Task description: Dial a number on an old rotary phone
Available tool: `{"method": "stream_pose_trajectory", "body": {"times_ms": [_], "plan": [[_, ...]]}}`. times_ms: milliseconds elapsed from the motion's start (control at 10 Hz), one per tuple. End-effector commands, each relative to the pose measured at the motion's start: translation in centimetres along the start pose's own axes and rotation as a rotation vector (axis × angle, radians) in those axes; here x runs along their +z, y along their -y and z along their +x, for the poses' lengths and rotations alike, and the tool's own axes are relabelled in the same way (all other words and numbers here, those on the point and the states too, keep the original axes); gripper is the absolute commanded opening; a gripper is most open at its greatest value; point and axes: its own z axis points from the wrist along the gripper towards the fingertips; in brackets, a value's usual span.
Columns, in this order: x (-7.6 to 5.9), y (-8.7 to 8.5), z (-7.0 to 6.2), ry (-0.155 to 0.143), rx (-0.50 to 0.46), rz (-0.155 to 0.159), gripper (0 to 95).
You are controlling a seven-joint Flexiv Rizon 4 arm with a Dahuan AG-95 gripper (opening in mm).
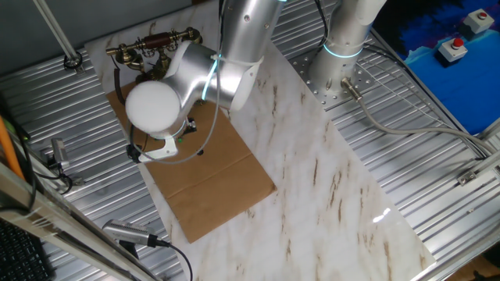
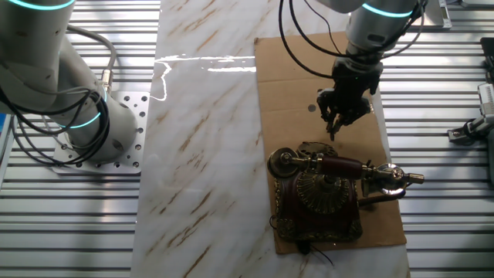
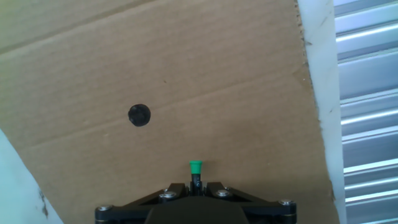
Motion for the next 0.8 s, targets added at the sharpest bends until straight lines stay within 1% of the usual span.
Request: {"method": "stream_pose_trajectory", "body": {"times_ms": [100, 200, 300, 500, 800], "plan": [[0.10, -0.13, -0.05, 0.010, -0.011, -0.004, 0.0], [0.18, -0.21, -0.03, 0.014, -0.012, -0.004, 0.0], [0.50, -0.58, 0.04, 0.027, -0.014, -0.002, 0.0], [0.66, -0.78, 0.07, 0.037, -0.021, 0.004, 0.0], [0.66, -0.82, 0.10, 0.043, -0.030, 0.007, 0.0]]}}
